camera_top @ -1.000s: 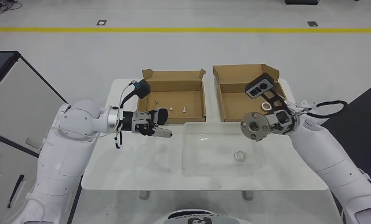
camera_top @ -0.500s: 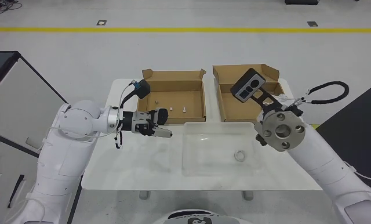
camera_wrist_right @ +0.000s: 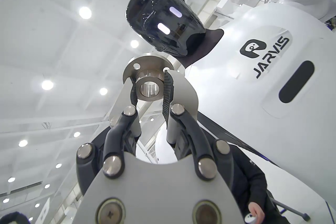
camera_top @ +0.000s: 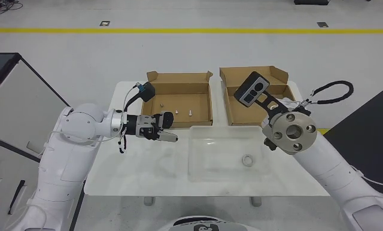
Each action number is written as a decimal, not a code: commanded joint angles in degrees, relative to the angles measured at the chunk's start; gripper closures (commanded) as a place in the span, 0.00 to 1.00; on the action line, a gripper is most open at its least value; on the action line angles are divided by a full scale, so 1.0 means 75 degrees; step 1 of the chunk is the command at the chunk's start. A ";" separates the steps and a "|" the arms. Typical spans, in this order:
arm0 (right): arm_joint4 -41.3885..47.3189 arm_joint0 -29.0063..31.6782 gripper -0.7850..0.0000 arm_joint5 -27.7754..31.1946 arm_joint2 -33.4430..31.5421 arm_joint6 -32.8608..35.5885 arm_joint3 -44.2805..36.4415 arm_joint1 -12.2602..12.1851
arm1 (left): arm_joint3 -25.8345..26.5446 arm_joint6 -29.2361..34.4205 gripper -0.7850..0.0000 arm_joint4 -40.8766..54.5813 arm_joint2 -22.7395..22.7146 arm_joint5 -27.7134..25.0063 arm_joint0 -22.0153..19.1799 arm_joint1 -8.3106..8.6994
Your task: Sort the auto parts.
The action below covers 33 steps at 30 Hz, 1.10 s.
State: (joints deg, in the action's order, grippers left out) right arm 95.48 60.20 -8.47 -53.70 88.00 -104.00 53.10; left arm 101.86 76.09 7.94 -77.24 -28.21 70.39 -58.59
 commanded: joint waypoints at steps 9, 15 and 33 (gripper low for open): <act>-0.0001 0.0000 1.00 0.0001 0.0000 0.0000 0.0000 0.0000 | 0.0000 0.0000 0.00 0.0000 0.0000 0.0000 0.0000 0.0000; -0.0001 0.0000 1.00 0.0001 0.0000 0.0000 0.0000 0.0000 | 0.0000 0.0000 0.00 0.0000 0.0000 0.0000 0.0000 0.0000; 0.0541 0.0296 1.00 -0.0040 -0.0105 -0.0408 -0.0180 0.0075 | 0.0000 0.0000 0.00 0.0000 0.0000 0.0000 0.0000 0.0000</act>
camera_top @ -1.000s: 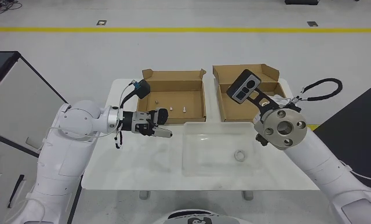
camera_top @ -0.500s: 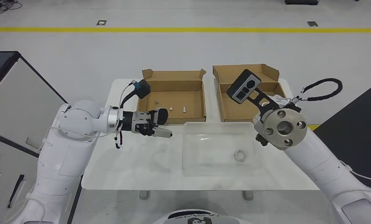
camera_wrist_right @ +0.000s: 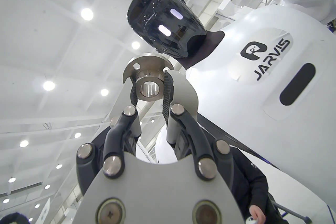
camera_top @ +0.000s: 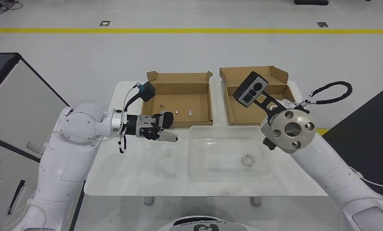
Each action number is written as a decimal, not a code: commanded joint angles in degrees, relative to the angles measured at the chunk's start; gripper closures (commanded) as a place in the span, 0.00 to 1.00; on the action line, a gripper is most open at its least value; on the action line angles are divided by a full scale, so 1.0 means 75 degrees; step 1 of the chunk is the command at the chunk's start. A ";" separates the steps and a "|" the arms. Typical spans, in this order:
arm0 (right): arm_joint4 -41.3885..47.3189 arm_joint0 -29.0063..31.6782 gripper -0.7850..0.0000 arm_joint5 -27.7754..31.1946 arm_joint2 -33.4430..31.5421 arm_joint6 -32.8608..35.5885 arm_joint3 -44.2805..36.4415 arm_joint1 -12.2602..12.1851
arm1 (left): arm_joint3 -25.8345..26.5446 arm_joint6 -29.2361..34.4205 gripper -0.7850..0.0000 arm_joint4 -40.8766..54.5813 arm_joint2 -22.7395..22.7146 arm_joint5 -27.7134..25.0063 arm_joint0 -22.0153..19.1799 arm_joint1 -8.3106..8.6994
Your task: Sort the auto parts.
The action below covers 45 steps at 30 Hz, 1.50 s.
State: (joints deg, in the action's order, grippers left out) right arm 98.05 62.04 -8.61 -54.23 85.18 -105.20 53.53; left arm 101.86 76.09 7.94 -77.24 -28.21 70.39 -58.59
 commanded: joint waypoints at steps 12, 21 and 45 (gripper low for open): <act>0.1251 0.0492 1.00 -0.0294 -0.0352 -0.0564 -0.0100 0.0264 | 0.0000 0.0000 0.00 0.0000 0.0000 0.0000 0.0000 0.0000; -0.0432 0.0570 1.00 -0.0029 -0.0962 -0.1151 -0.0091 0.0282 | 0.0000 0.0000 0.00 0.0000 0.0000 0.0000 0.0000 0.0000; 0.0602 0.1048 1.00 -0.0620 -0.1206 -0.1041 -0.0297 0.0637 | 0.0000 0.0000 0.00 0.0000 0.0000 0.0000 0.0000 0.0000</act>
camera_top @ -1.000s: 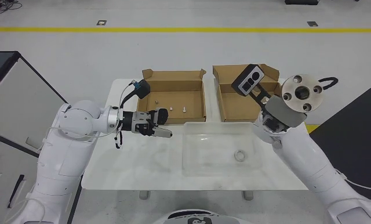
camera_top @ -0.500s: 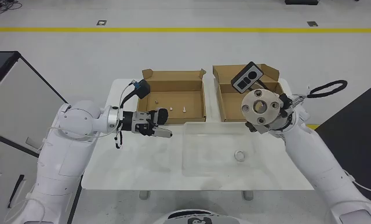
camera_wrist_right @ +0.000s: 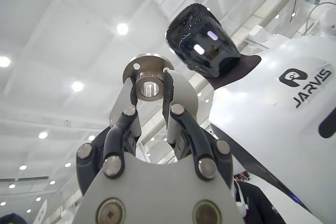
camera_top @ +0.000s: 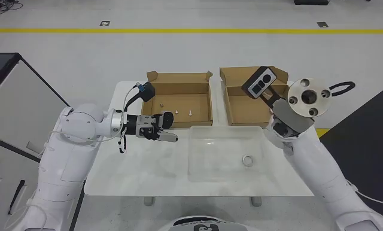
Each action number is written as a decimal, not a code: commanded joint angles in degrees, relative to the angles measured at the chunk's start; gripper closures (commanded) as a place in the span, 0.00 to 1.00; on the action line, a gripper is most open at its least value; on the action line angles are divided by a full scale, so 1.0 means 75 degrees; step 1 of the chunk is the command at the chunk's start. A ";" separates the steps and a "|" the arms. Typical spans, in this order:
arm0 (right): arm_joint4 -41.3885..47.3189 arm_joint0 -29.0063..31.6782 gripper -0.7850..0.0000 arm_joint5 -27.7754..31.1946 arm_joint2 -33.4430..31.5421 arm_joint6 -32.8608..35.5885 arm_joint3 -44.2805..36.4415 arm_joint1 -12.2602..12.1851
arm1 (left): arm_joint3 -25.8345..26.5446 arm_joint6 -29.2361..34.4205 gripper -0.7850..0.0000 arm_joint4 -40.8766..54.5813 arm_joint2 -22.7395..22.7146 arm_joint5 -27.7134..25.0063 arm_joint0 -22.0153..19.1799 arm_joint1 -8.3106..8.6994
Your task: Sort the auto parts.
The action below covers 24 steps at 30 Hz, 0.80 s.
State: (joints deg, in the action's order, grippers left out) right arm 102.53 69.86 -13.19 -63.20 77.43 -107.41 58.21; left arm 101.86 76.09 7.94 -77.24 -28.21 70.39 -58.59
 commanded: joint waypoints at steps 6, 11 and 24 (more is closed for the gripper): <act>-0.0701 -0.0025 1.00 -0.0053 -0.0212 -0.0131 0.0028 0.0055 | 0.0000 0.0000 0.00 0.0000 0.0000 0.0000 0.0000 0.0000; -0.1067 0.0041 1.00 -0.0104 -0.0333 -0.0140 0.0021 0.0088 | 0.0000 0.0000 0.00 0.0000 0.0000 0.0000 0.0000 0.0000; -0.1112 0.0045 1.00 -0.0098 -0.0361 -0.0090 0.0023 0.0096 | 0.0000 0.0000 0.00 0.0000 0.0000 0.0000 0.0000 0.0000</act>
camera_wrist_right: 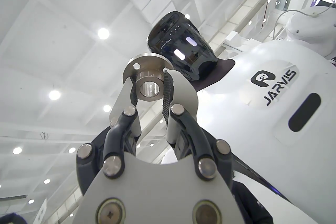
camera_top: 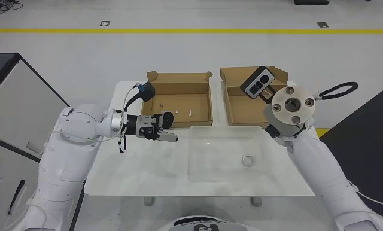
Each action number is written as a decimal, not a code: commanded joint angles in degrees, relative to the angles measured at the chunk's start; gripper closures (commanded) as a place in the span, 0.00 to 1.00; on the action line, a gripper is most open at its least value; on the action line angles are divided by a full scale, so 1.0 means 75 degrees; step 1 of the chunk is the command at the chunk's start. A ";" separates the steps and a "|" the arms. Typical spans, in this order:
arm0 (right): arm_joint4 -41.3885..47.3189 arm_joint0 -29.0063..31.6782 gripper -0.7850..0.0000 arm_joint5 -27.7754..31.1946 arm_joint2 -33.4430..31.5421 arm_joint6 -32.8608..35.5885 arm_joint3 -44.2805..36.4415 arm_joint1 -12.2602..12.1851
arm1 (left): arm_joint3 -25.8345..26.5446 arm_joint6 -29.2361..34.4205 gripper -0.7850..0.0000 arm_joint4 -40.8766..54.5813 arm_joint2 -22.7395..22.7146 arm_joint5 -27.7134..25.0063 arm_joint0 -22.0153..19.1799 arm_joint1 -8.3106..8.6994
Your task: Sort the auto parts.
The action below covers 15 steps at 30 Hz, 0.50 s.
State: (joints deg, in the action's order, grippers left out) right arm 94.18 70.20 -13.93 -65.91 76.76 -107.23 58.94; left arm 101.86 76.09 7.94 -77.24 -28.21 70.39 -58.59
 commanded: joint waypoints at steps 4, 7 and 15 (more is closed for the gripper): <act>-0.0221 -0.0001 1.00 0.0084 -0.0115 -0.0253 0.0057 -0.0011 | 0.0000 0.0000 0.00 0.0000 0.0000 0.0000 0.0000 0.0000; -0.0774 0.0156 1.00 -0.0108 -0.0652 -0.0623 0.0274 -0.0097 | 0.0000 0.0000 0.00 0.0000 0.0000 0.0000 0.0000 0.0000; -0.2702 0.0864 1.00 -0.1060 -0.2856 -0.1245 0.0839 -0.0488 | 0.0000 0.0000 0.00 0.0000 0.0000 0.0000 0.0000 0.0000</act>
State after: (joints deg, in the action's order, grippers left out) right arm 77.82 76.14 -21.05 -84.75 68.25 -101.03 55.69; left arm 101.86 76.09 7.94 -77.24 -28.21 70.39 -58.59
